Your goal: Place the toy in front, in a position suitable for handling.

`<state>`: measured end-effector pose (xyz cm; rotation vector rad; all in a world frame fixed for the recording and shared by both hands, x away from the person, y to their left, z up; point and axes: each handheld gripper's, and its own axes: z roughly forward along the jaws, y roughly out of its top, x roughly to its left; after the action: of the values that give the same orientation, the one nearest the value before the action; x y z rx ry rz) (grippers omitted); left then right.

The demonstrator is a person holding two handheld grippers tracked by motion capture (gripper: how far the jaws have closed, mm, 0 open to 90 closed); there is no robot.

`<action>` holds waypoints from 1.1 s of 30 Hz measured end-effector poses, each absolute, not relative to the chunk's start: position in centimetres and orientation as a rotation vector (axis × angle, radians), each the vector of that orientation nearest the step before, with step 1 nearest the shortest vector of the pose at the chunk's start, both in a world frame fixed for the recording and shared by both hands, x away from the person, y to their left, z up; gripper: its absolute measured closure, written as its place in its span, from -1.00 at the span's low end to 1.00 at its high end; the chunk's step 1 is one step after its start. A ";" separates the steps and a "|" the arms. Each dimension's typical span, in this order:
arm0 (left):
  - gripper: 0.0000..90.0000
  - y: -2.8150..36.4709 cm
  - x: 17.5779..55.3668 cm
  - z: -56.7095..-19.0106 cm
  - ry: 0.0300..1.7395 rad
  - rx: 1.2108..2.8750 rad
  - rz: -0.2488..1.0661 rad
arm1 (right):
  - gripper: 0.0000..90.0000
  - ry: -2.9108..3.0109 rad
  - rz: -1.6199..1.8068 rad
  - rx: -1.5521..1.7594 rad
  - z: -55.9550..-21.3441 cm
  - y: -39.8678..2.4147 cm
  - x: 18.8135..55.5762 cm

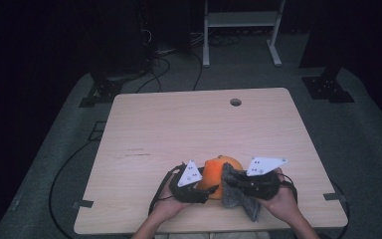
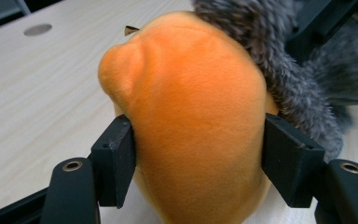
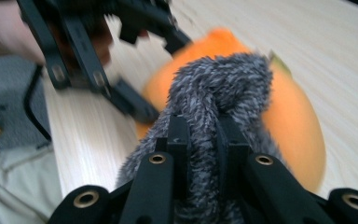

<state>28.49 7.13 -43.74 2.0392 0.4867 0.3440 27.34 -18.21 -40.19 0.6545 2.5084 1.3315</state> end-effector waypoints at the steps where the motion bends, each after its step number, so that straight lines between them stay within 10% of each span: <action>1: -0.27 7.3 28.6 -43.8 0.496 2.036 0.329 | 0.73 2.515 1.308 0.658 -40.4 -18.5 27.4; 33: -0.30 6.0 27.6 -43.5 0.407 2.042 0.349 | 0.73 2.601 1.213 0.596 -38.9 -18.3 26.6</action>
<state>27.57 5.98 -43.54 2.0415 0.4066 0.3489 26.57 -18.29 -38.88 0.5959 2.6012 1.2132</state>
